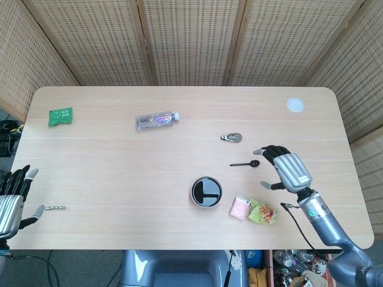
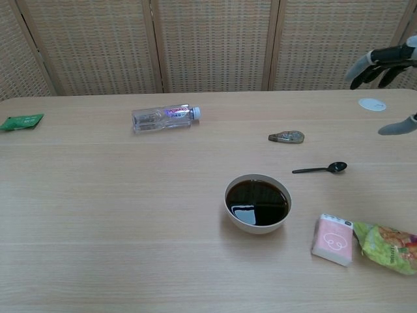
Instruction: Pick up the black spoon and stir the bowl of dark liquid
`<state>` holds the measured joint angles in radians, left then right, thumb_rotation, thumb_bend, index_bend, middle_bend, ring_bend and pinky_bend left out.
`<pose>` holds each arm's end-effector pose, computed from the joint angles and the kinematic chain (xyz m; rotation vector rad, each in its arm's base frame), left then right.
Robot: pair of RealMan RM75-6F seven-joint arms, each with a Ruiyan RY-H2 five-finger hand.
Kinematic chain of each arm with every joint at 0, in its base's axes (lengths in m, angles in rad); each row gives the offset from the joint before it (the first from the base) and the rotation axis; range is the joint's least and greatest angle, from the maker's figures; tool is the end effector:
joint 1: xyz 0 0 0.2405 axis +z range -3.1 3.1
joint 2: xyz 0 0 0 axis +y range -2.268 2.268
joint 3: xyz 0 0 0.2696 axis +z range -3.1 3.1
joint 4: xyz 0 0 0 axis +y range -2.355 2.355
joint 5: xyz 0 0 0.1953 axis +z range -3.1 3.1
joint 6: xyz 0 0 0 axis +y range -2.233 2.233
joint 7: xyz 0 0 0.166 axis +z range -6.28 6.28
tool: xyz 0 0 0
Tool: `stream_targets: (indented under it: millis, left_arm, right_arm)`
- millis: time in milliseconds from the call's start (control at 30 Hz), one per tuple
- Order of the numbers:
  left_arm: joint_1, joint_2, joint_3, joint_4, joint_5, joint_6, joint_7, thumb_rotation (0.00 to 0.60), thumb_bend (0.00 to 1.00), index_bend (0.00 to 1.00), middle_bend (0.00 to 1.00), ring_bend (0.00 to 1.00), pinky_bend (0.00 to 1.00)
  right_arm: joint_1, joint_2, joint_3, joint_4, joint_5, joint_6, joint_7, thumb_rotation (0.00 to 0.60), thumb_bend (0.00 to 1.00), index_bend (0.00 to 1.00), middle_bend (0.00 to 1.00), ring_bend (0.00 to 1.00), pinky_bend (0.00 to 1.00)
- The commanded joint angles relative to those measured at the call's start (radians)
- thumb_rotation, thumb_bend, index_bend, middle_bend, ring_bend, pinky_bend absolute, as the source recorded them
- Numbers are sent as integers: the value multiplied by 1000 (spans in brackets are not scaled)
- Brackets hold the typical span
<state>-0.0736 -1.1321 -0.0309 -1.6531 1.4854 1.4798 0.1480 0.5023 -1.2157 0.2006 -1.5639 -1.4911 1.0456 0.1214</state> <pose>-0.3150 0.1948 0.1675 -1.4165 -0.8636 -0.8054 -0.2127 -0.3402 0.1098 1.7557 -0.9794 1.1141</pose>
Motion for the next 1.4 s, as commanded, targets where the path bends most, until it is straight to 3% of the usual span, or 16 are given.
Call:
stream_targets:
  millis: [33,233,767,1000,1400]
  left_arm:
    - [-1,0,-1,1,-1,0,1,600,321,0,0,0,0]
    - [-7,-1,-2,2,-1,-8,2,600,321,0,0,0,0]
    - [-18,-2,-9,3,-6,-14,4,600,322,0,0,0,0]
    - [-23,-2,-11,-1,-5,-16,10,600,321,0,0,0,0]
    - [-28,-4,-10,-5,-6,-19,17,600,321,0,0,0,0]
  right_arm:
    - [76,-30,25,42,37,-85,-10,600,215,278,458,416,653]
    - [145,-57,32,92,61,-160,-39,600,215,278,590,589,740]
    - [306,-172,31,275,182,-361,-72,600,245,341,758,785,896]
    - [340,-224,22,342,224,-391,-95,600,329,424,883,907,997]
    - [377,-294,12,422,292,-425,-130,600,447,493,909,928,1000]
